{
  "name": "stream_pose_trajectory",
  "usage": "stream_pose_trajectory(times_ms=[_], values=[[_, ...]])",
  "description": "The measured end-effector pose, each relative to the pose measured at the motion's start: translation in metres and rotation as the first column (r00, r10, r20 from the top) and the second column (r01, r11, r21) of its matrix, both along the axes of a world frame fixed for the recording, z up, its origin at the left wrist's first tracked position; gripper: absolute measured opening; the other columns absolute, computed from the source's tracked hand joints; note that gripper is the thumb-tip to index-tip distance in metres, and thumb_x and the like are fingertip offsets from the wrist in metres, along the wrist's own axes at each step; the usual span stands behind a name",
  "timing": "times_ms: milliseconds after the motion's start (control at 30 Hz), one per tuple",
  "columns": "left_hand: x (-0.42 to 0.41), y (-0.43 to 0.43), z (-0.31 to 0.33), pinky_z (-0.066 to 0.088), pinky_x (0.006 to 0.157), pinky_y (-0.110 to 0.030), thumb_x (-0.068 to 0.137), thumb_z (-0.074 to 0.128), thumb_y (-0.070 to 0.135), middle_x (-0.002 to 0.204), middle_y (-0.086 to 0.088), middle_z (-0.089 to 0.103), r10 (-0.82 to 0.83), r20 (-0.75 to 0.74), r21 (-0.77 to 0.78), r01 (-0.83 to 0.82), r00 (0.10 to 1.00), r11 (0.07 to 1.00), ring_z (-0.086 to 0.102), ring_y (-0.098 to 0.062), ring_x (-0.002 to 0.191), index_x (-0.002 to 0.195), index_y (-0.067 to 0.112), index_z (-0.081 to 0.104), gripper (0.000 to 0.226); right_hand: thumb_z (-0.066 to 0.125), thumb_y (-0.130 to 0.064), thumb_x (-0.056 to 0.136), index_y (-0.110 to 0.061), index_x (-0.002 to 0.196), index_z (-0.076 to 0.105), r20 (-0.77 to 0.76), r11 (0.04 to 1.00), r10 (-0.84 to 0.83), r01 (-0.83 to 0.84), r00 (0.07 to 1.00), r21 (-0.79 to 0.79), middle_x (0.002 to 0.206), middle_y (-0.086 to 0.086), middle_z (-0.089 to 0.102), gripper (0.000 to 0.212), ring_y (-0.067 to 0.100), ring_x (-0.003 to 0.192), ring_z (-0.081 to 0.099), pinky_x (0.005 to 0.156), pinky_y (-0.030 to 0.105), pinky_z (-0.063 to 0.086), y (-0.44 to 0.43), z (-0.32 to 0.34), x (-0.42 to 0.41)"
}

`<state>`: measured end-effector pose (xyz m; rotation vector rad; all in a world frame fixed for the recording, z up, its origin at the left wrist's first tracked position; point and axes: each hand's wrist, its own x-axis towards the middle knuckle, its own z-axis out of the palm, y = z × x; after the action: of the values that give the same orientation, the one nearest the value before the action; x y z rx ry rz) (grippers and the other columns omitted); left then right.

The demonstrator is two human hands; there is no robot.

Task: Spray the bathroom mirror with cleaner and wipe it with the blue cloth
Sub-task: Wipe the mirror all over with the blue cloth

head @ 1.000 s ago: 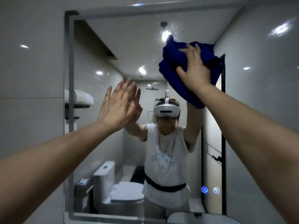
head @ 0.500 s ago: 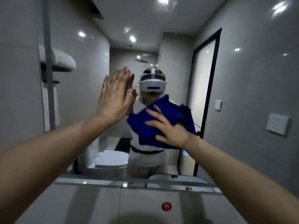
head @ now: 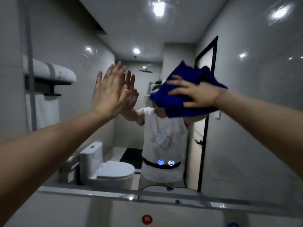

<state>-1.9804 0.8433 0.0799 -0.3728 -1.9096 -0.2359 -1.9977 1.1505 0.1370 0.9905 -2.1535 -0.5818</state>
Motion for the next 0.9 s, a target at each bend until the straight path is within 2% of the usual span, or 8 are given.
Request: stream_pose_trajectory(times_ms=[100,200,300,433,500,600,700,900], values=[[0.001,0.035,0.006,0.0,0.117,-0.039,0.093,0.027,0.032,0.157,-0.001,0.013,-0.016,-0.018,-0.04,0.016,1.0,0.999,0.009,-0.016,0.144,0.147,0.02,0.021,0.056,0.059,-0.026,0.088,-0.029,0.141,0.037,-0.129,0.944,-0.051,0.006,0.99,-0.328,0.158,-0.006,0.014,0.057,0.015,0.146,0.003,0.089,0.044,0.049,0.038,0.045,0.018],[0.003,0.066,0.009,0.002,0.117,-0.04,0.091,0.028,0.033,0.157,-0.002,0.015,0.005,-0.029,-0.07,-0.007,1.0,0.998,0.011,-0.017,0.144,0.147,0.021,0.022,0.057,0.054,-0.027,0.088,-0.03,0.139,0.038,-0.238,0.771,-0.068,-0.1,0.969,-0.628,0.157,-0.006,0.019,0.053,0.015,0.147,0.007,0.093,0.042,0.042,0.06,0.066,0.02],[0.01,0.096,0.007,0.001,0.117,-0.04,0.093,0.029,0.032,0.157,-0.002,0.013,0.022,-0.017,-0.084,-0.023,1.0,0.996,0.009,-0.018,0.145,0.147,0.02,0.02,0.056,0.05,-0.028,0.09,-0.028,0.14,0.037,-0.288,0.668,-0.057,-0.177,0.956,-0.723,0.157,-0.004,0.02,0.052,0.017,0.147,0.006,0.093,0.036,0.041,0.058,0.066,0.017],[0.021,0.129,-0.007,0.0,0.118,-0.04,0.092,0.023,0.036,0.158,-0.001,0.01,0.014,0.032,-0.061,-0.012,0.999,0.998,0.006,-0.016,0.145,0.148,0.018,0.016,0.06,0.048,-0.024,0.09,-0.026,0.14,0.036,-0.296,0.536,-0.041,-0.229,0.954,-0.812,0.157,-0.001,0.017,0.051,0.021,0.147,0.004,0.079,0.026,0.044,0.049,0.044,0.014],[0.025,0.138,-0.022,0.0,0.118,-0.039,0.089,0.016,0.041,0.157,-0.001,0.012,0.005,0.055,-0.068,-0.001,0.998,0.998,0.007,-0.016,0.145,0.148,0.018,0.017,0.064,0.05,-0.023,0.09,-0.026,0.14,0.037,-0.261,0.567,-0.008,-0.211,0.965,-0.796,0.158,0.0,0.015,0.051,0.022,0.147,0.002,0.088,0.03,0.046,0.05,0.02,0.015],[0.028,0.144,-0.04,0.0,0.116,-0.037,0.089,0.017,0.041,0.157,-0.001,0.016,0.013,0.065,-0.083,-0.008,0.998,0.997,0.01,-0.016,0.144,0.148,0.017,0.02,0.064,0.055,-0.022,0.089,-0.024,0.14,0.039,-0.141,0.726,0.063,-0.142,0.988,-0.673,0.158,0.0,0.014,0.053,0.022,0.147,-0.001,0.099,0.034,0.038,0.057,-0.025,0.015],[0.032,0.148,-0.053,0.001,0.116,-0.037,0.091,0.026,0.035,0.156,-0.002,0.017,0.019,0.079,-0.026,-0.017,0.997,1.0,0.011,-0.017,0.144,0.147,0.016,0.021,0.06,0.059,-0.021,0.088,-0.021,0.139,0.043,-0.077,0.851,0.124,-0.146,0.989,-0.504,0.158,0.003,0.017,0.053,0.025,0.147,0.002,0.103,0.029,0.03,0.064,-0.064,0.013],[0.043,0.155,-0.103,0.004,0.116,-0.039,0.089,0.026,0.035,0.155,-0.004,0.022,-0.014,0.138,-0.037,0.019,0.99,0.999,0.017,-0.019,0.143,0.146,0.013,0.025,0.061,0.064,-0.014,0.082,-0.012,0.133,0.051,0.028,0.894,0.24,-0.209,0.97,-0.397,0.154,0.014,0.026,0.053,0.031,0.144,0.01,0.111,0.039,0.012,0.078,-0.15,0.005]])
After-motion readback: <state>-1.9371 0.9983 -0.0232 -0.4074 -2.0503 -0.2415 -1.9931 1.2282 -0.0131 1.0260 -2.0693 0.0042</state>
